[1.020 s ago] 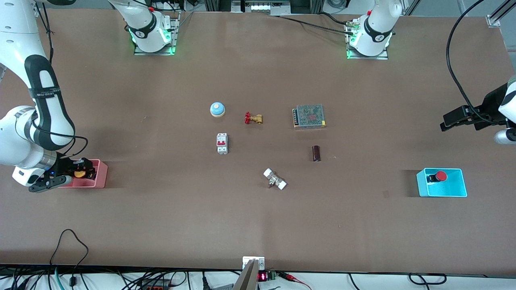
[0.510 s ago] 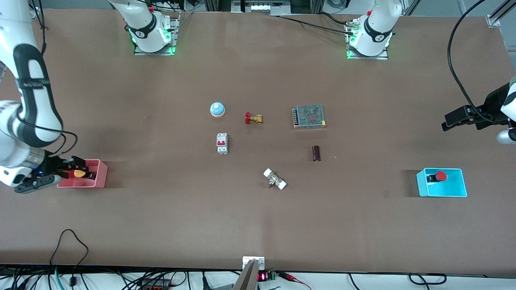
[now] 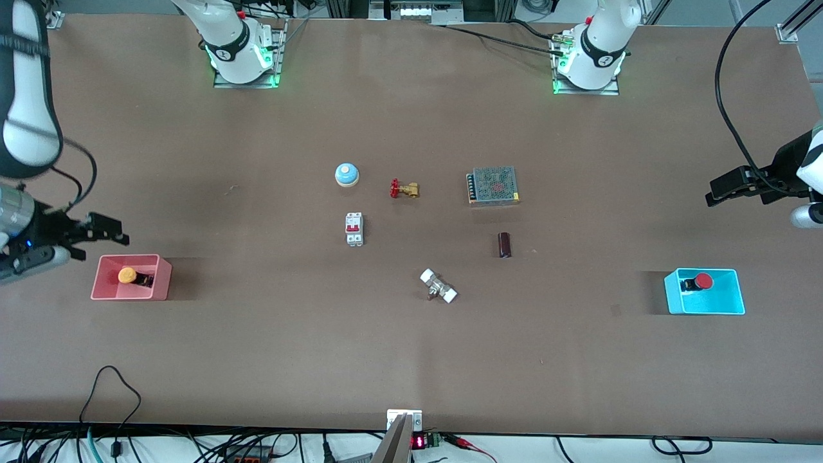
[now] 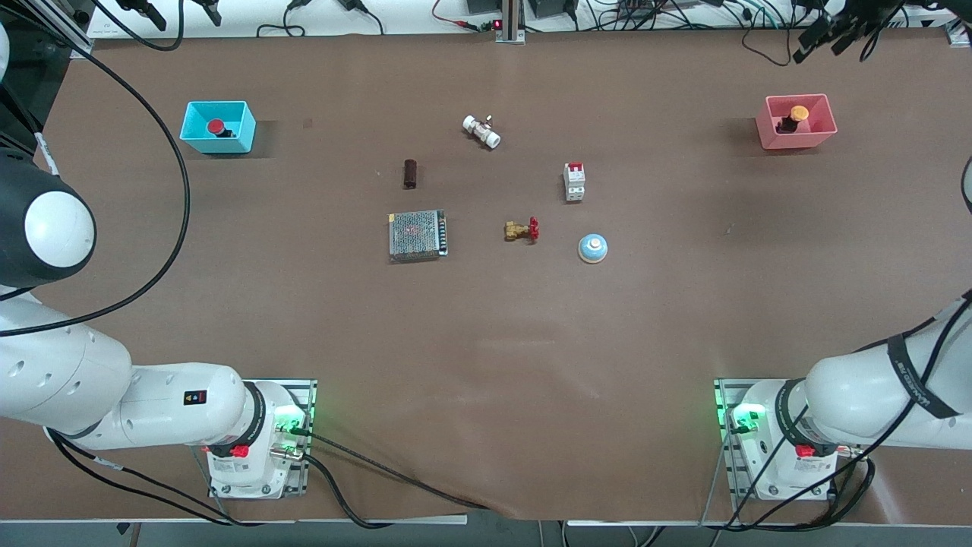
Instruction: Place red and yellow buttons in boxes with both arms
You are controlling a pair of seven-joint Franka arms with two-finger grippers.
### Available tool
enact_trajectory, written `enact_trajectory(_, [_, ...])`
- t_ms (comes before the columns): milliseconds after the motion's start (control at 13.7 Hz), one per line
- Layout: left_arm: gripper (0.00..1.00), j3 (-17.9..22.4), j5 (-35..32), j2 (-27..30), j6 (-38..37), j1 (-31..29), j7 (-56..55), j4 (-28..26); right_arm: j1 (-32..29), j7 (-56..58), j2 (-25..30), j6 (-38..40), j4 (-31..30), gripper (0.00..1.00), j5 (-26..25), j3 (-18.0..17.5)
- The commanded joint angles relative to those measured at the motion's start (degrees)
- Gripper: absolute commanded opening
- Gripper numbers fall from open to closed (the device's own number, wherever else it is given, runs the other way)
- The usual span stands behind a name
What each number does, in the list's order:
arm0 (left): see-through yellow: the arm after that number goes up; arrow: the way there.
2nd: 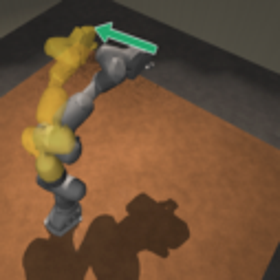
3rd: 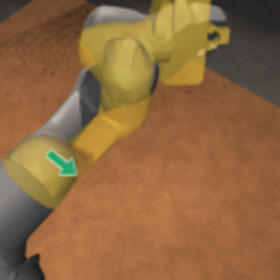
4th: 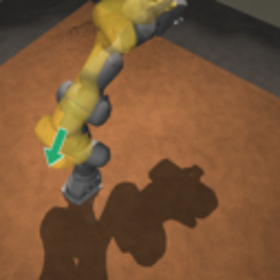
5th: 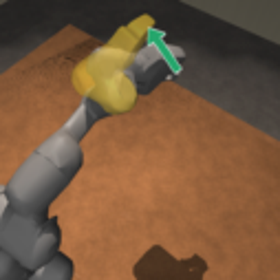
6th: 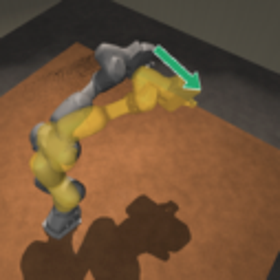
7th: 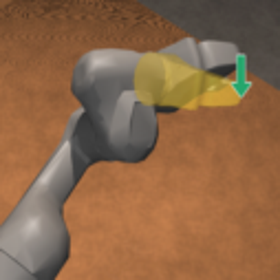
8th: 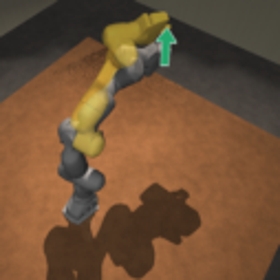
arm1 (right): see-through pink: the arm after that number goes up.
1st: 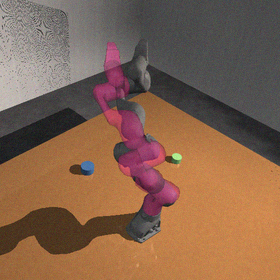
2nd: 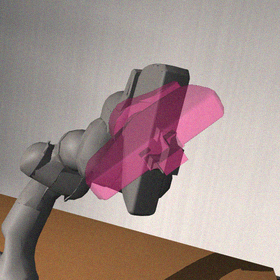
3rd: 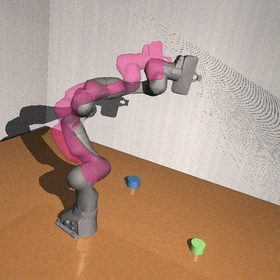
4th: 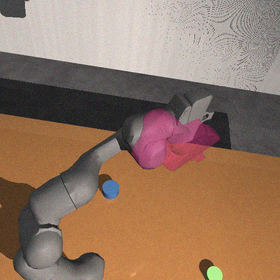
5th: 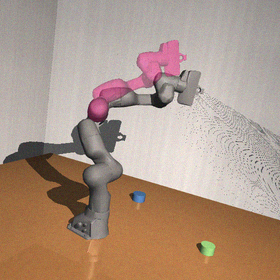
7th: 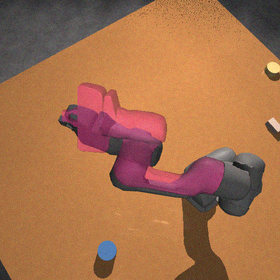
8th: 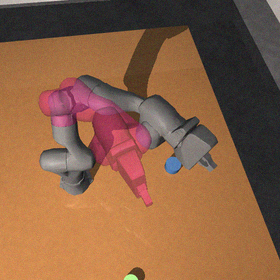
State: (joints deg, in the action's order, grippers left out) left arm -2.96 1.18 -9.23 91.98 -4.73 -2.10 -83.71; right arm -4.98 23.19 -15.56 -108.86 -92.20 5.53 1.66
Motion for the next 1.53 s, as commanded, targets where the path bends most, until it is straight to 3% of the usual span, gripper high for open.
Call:
enact_trajectory(0, [1.00, -0.82, -1.27, 1.84, -0.66, -0.63, -0.71, -0.75, 3.57, -12.61, 6.75, 6.43, -0.44, 1.00, -6.39, -0.25])
enact_trajectory(219, [1.00, -0.82, -1.18, 2.11, -1.10, -0.63, -0.80, -1.10, 5.68, -13.87, 12.28, 11.20, 0.18, 1.00, -8.16, -0.07])
enact_trajectory(510, [1.00, -0.82, -1.18, 2.72, -1.10, -0.63, -0.80, -1.28, 8.32, -14.05, 14.93, 15.96, 0.17, 1.00, -7.82, 0.36])
enact_trajectory(1457, [1.00, -0.74, -1.10, 3.78, -1.63, -0.63, -0.36, -2.07, 9.99, -20.99, 15.03, 16.40, 0.26, 1.00, -7.47, -0.07])
